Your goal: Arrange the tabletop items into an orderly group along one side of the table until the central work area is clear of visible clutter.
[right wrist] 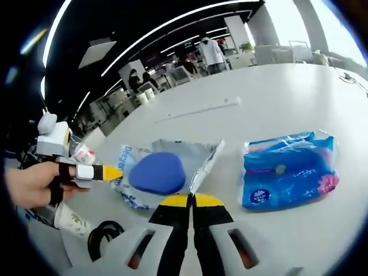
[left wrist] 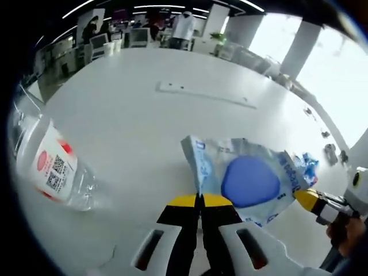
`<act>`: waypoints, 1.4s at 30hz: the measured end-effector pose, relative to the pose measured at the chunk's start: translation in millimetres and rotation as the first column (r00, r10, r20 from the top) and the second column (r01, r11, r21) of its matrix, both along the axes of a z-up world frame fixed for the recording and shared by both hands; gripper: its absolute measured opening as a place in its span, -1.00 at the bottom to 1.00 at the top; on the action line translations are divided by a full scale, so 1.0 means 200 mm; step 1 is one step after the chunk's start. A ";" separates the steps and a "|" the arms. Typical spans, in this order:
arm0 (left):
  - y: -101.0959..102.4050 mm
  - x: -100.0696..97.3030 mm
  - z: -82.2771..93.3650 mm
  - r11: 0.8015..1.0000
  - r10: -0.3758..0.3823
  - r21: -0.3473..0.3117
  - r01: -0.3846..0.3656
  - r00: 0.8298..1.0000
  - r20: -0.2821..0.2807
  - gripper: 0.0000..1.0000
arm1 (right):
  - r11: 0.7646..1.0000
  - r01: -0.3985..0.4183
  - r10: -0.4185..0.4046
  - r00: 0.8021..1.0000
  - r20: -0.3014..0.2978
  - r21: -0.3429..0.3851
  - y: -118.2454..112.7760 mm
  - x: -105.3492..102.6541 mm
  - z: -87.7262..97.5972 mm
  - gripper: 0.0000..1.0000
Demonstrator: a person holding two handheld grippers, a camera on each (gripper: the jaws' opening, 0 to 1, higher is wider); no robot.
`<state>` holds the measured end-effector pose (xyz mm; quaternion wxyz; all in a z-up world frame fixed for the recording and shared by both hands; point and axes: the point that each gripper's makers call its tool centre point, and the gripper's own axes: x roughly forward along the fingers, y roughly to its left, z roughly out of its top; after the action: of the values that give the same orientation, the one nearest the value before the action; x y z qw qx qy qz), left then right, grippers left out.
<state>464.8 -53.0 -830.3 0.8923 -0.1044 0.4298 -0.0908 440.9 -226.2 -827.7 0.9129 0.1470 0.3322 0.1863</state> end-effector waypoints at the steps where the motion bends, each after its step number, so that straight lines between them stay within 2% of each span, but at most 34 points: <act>1: 0.00 0.00 -0.01 1.000 -0.003 -0.001 0.003 1.000 -0.003 -1.00 | 1.000 0.003 -0.003 1.000 -0.001 -0.002 0.00 0.00 0.00 -1.00; 13: 0.00 0.01 -0.04 1.000 0.013 -0.023 -0.013 1.000 -0.010 -1.00 | 1.000 0.030 -0.029 0.999 -0.032 0.011 -0.01 -0.02 -0.06 -1.00; 14: 0.00 0.01 -0.04 1.000 0.015 -0.024 -0.016 1.000 -0.010 -1.00 | 0.999 0.045 -0.044 0.998 -0.039 0.030 -0.02 -0.02 -0.07 -1.00; 15: 0.00 0.01 -0.04 0.999 0.020 -0.026 -0.020 1.000 -0.010 -1.00 | 0.992 0.092 -0.087 0.994 -0.067 0.081 -0.02 -0.02 -0.08 -1.00; 19: 0.00 0.00 -0.04 0.999 0.026 -0.035 -0.027 1.000 -0.010 -1.00 | 0.992 0.104 -0.099 0.993 -0.066 0.076 -0.02 -0.03 -0.09 -1.00; 22: 0.00 0.01 -0.04 0.998 0.034 -0.042 -0.035 0.999 -0.010 -1.00 | 0.983 0.143 -0.134 0.987 -0.084 0.118 -0.03 -0.03 -0.10 -1.00; 25: 0.00 0.01 -0.04 0.998 0.043 -0.050 -0.043 0.999 -0.010 -1.00 | 0.987 0.121 -0.114 0.991 -0.068 0.102 -0.03 -0.02 -0.10 -1.00; 26: 0.00 0.00 -0.04 0.998 0.045 -0.052 -0.046 0.999 -0.010 -1.00 | 0.986 0.125 -0.118 0.991 -0.068 0.110 -0.03 -0.03 -0.10 -1.00; 28: 0.00 0.00 -0.04 0.997 0.049 -0.056 -0.050 0.999 -0.011 -1.00 | 0.971 0.169 -0.155 0.983 -0.093 0.171 -0.03 -0.02 -0.09 -1.00; 31: 0.00 0.00 -0.05 0.996 0.058 -0.059 -0.059 0.998 -0.016 -1.00 | 0.980 0.145 -0.136 0.988 -0.071 0.136 -0.03 -0.03 -0.09 -1.00; 37: 0.00 0.00 -0.05 0.995 0.069 -0.069 -0.070 0.997 -0.023 -1.00 | 0.978 0.138 -0.131 0.990 -0.059 0.153 -0.04 -0.02 -0.10 -1.00; 39: -0.01 0.00 -0.05 0.996 0.065 -0.063 -0.066 0.998 -0.022 -1.00 | 0.973 0.149 -0.139 0.988 -0.068 0.174 -0.04 -0.02 -0.10 -1.00; 42: -0.01 0.00 -0.05 0.997 0.059 -0.049 -0.059 0.998 -0.018 -1.00 | 0.976 0.139 -0.131 0.990 -0.059 0.166 -0.04 -0.02 -0.09 -1.00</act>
<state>464.3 -55.0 -841.0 0.8881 -0.1398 0.4316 -0.0741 437.0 -234.3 -846.3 0.8994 0.2508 0.3259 0.1481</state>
